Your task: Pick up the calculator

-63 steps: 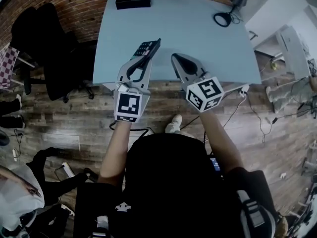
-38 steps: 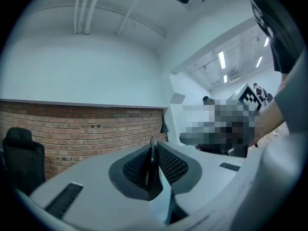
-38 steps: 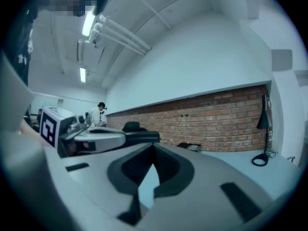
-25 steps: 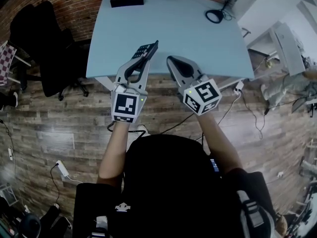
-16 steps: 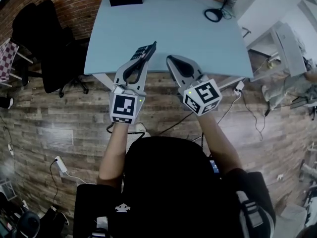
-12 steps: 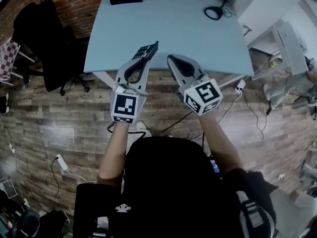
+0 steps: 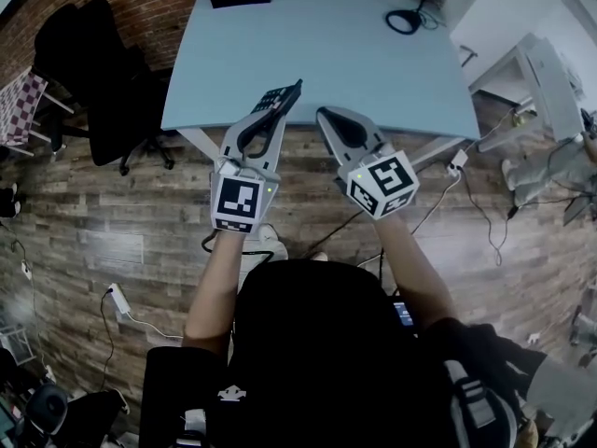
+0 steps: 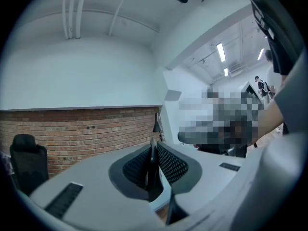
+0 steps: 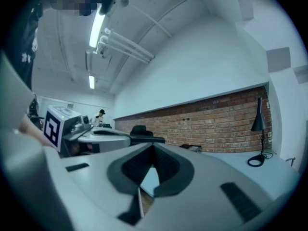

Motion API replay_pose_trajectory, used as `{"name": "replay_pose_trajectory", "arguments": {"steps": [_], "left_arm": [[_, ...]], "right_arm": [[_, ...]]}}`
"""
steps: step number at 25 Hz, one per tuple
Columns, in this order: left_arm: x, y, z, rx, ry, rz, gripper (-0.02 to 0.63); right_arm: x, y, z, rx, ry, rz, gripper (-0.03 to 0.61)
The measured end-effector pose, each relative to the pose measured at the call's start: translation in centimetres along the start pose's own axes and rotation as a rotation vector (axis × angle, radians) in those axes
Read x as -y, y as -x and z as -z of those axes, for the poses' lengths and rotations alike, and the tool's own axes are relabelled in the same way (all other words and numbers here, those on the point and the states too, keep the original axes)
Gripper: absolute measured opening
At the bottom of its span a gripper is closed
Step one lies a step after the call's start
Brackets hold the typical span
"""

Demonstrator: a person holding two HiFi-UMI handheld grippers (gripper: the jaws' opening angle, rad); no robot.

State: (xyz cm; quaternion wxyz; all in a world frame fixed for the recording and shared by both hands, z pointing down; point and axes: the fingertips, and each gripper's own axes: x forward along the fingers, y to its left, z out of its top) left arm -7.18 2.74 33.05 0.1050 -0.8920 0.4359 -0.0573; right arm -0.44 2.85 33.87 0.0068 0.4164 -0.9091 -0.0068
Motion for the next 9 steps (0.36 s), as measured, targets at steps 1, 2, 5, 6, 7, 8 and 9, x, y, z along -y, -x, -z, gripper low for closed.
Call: {"name": "replay_pose_trajectory", "arguments": {"steps": [1,2,5,6,7,8,9], "left_arm": [[0.2,0.2,-0.1,0.002,0.001,-0.003,0.051],[0.4,0.5,-0.1,0.004,0.002,-0.007,0.051],[0.6,0.9,-0.2,0.007,0.005,-0.017,0.051],[0.7,1.0,-0.3,0.007,0.005,-0.018,0.051],[0.8,1.2,-0.3,0.006,0.006,-0.020,0.051],[0.9,1.3,-0.4,0.006,0.006,-0.021,0.051],[1.0,1.4,-0.5,0.006,0.006,-0.022,0.051]], "right_arm": [[-0.2,0.2,0.0,0.001,0.001,-0.001,0.005],[-0.4,0.4,0.0,0.002,0.003,-0.003,0.005],[-0.7,0.8,-0.1,0.009,0.004,-0.004,0.005],[-0.7,0.9,-0.1,0.009,0.004,-0.002,0.005],[-0.8,1.1,-0.1,0.010,0.004,0.000,0.005],[-0.8,1.3,-0.2,0.012,0.004,0.002,0.005],[-0.8,1.4,-0.2,0.012,0.004,0.004,0.005]]}}
